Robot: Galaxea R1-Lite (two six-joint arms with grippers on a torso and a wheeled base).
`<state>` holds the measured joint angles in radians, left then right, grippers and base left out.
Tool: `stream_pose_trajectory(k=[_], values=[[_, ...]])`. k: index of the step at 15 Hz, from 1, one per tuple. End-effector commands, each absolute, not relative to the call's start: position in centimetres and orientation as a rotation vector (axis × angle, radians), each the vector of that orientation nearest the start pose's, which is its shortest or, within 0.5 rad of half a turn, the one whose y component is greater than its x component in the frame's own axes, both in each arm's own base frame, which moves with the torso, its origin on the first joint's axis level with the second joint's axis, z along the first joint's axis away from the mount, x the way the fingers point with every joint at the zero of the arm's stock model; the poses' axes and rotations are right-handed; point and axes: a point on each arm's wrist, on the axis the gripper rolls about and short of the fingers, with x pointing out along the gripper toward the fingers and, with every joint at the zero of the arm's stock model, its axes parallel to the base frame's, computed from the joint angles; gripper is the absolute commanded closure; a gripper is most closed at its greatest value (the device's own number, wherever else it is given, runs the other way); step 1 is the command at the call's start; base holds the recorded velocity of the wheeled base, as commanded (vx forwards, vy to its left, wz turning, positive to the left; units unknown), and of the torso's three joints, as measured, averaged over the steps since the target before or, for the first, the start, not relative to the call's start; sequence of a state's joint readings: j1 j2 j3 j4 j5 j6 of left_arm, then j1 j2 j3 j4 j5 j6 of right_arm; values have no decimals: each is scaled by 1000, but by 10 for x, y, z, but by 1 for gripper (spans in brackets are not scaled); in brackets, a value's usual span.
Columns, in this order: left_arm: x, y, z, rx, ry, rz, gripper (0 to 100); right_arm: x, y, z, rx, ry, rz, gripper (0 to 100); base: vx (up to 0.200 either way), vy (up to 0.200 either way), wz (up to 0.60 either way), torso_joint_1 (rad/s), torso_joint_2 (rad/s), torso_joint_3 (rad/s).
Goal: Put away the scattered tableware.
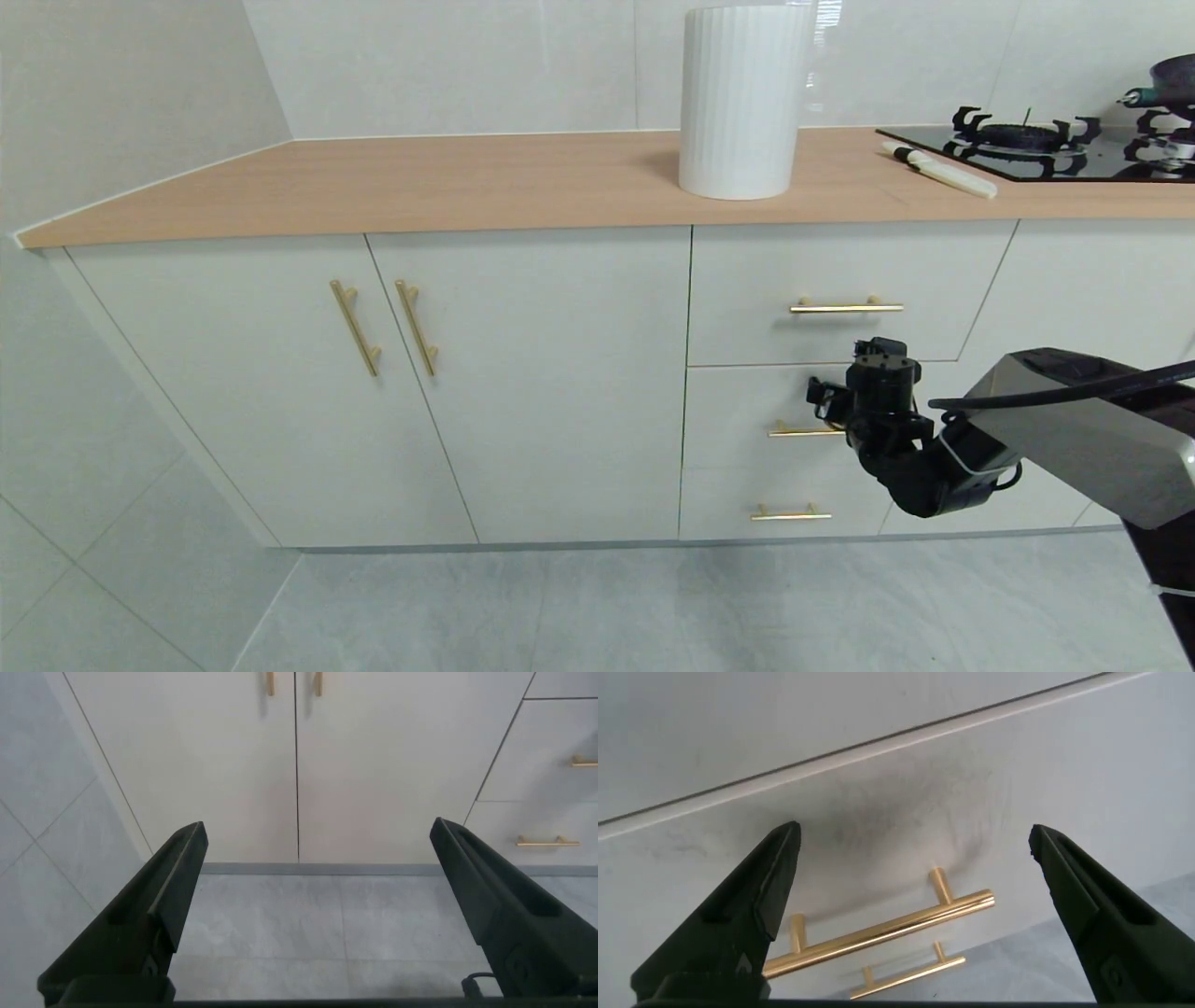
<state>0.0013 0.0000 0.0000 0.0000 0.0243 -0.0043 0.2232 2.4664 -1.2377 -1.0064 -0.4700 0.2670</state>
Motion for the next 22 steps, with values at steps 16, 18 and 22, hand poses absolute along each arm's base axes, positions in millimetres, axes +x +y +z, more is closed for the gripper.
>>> stream_pose_trajectory(k=[16,18,22], values=[[-23,1,75,-5,0,26,0,73,0,200,-44,-310,-425,0,0,0,0,0,0,0],[-23,1,75,-5,0,26,0,28,-9,188,-95,-321,-480,0,0,0,0,0,0,0],[-23,1,75,-5,0,26,0,-45,-15,158,-120,-245,-535,0,0,0,0,0,0,0]])
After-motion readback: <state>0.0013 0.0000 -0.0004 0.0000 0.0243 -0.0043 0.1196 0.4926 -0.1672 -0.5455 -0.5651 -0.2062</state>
